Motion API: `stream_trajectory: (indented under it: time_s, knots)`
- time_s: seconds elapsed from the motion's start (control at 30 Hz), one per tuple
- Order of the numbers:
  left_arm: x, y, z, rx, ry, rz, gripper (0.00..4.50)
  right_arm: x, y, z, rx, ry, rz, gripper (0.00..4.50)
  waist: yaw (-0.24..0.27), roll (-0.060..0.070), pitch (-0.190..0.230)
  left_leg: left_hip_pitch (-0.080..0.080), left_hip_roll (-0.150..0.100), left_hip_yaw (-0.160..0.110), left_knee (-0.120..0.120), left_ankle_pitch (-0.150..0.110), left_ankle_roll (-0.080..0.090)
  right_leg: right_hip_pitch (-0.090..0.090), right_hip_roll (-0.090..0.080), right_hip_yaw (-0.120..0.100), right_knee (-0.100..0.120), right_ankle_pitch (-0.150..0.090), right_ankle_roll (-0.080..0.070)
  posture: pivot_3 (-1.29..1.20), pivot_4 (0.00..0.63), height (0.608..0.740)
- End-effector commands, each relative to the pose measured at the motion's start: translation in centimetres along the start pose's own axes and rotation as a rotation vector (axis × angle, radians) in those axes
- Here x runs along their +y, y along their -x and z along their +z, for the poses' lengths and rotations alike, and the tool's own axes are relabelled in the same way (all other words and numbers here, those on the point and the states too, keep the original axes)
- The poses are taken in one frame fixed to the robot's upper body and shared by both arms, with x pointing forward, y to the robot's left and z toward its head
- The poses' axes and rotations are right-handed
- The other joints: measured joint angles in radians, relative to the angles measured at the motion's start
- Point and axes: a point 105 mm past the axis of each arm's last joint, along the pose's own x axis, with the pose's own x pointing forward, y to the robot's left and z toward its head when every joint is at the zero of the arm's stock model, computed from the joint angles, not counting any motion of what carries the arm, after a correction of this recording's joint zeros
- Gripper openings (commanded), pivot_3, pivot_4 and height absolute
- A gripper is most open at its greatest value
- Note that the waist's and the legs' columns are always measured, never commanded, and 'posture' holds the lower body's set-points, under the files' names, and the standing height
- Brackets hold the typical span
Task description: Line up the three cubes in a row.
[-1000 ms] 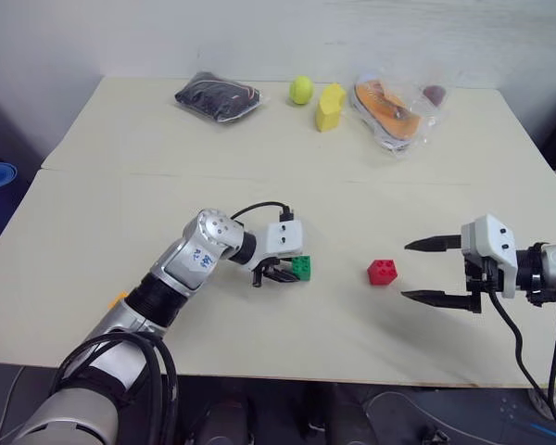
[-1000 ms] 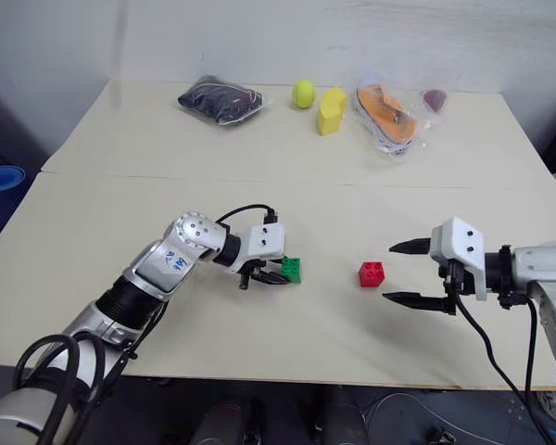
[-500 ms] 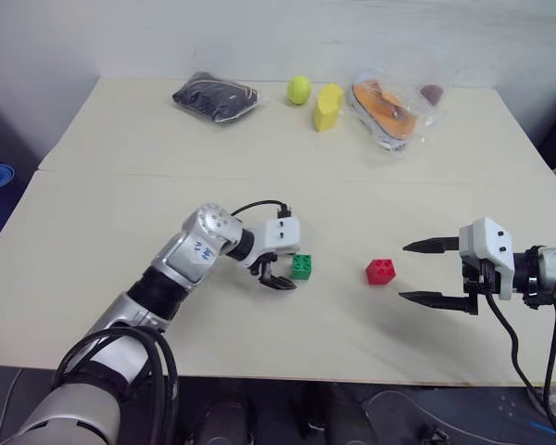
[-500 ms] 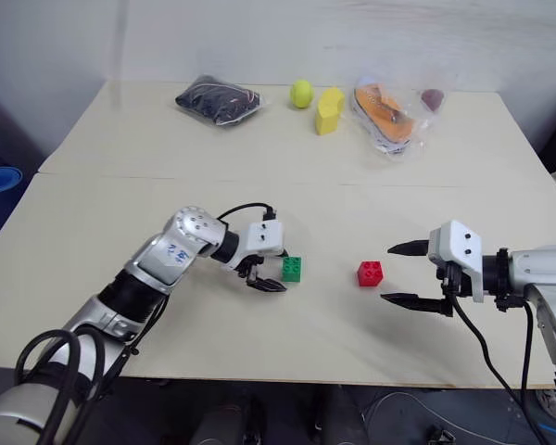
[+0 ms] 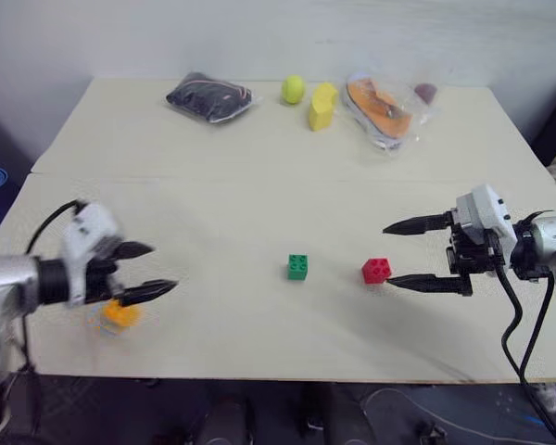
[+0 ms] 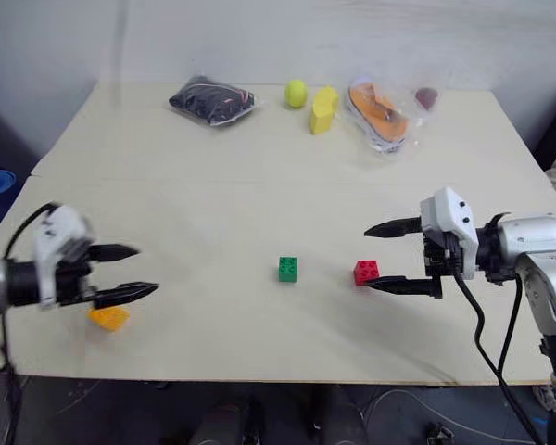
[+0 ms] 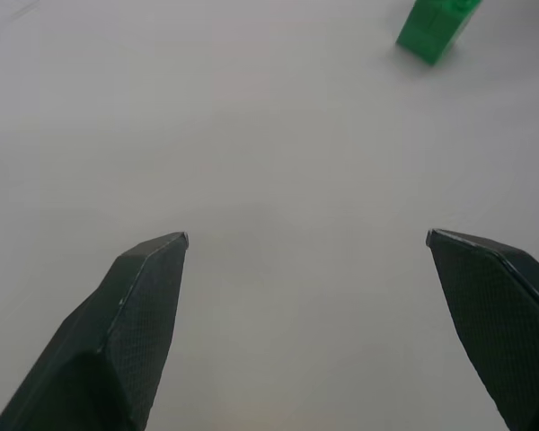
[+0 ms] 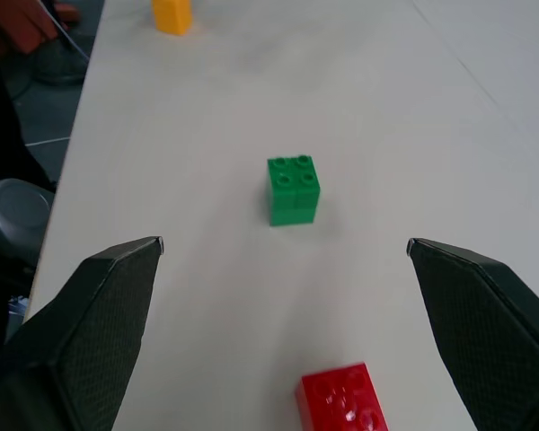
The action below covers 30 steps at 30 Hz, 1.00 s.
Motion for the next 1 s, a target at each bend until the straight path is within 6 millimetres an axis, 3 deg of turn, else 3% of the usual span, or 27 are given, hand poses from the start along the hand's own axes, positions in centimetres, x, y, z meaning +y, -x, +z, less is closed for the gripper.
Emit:
stream_trajectory:
  time_s: [0.03,0.13,0.2,0.33,0.63,0.8,0.9,1.0]
  knots:
    - [0.2,3.4,-1.9,-0.079,0.03,0.08,4.48,0.2,-0.5,1.3,-0.026,0.029,0.067,4.5,0.001,0.0,0.0,0.0,0.0,0.0,0.0,0.0,0.0,0.0,-0.001,0.0,0.0,0.0,0.0,0.0,0.15,0.74]
    - [0.6,5.4,-6.4,-0.034,0.113,0.171,4.48,-0.1,-1.1,1.4,-0.022,0.045,0.098,4.5,-0.007,0.0,0.0,0.0,0.001,0.0,0.0,-0.001,0.0,0.0,-0.002,-0.002,-0.001,0.0,0.0,0.0,0.15,0.74]
    - [0.3,5.5,-7.6,-0.011,0.115,0.176,4.48,-0.3,-1.2,1.3,-0.02,0.051,0.103,4.5,-0.008,0.0,0.0,0.001,0.0,0.0,-0.001,-0.001,-0.001,0.0,-0.002,-0.002,0.0,-0.001,-0.001,0.0,0.15,0.74]
    - [0.3,4.8,-8.2,-0.031,0.133,0.176,4.48,-0.2,-1.3,1.2,-0.017,0.058,0.115,4.5,0.002,0.0,0.0,0.0,-0.001,-0.001,-0.001,-0.002,0.001,0.0,-0.005,-0.003,0.0,-0.001,-0.001,0.0,0.15,0.74]
    - [1.0,1.0,-7.6,-0.052,0.154,0.108,4.48,0.3,-1.3,1.3,-0.018,0.064,0.113,4.5,-0.012,0.0,0.0,0.001,-0.001,0.0,-0.002,-0.003,0.001,0.0,-0.006,-0.004,0.0,0.0,-0.001,0.0,0.15,0.74]
    - [2.1,-0.8,-8.5,-0.023,0.161,0.147,4.48,0.9,-1.4,1.1,-0.014,0.067,0.106,4.5,-0.014,0.0,0.0,0.001,-0.001,0.0,-0.004,-0.003,0.001,0.0,-0.006,-0.004,0.0,-0.001,-0.001,0.0,0.15,0.74]
    - [1.5,-1.1,-8.5,-0.017,0.153,0.102,4.0,0.9,-1.2,1.1,-0.011,0.07,0.096,4.5,-0.016,0.0,0.0,0.002,-0.001,0.001,-0.004,-0.003,0.0,-0.001,-0.006,-0.003,0.0,-0.001,-0.001,0.0,0.15,0.74]
    - [1.4,-1.1,-8.5,-0.019,0.147,0.091,3.19,0.8,-1.0,1.0,-0.01,0.068,0.082,4.5,-0.015,0.0,0.0,0.003,-0.001,0.002,-0.006,-0.003,0.0,0.0,-0.006,-0.003,0.0,-0.001,-0.001,0.0,0.15,0.74]
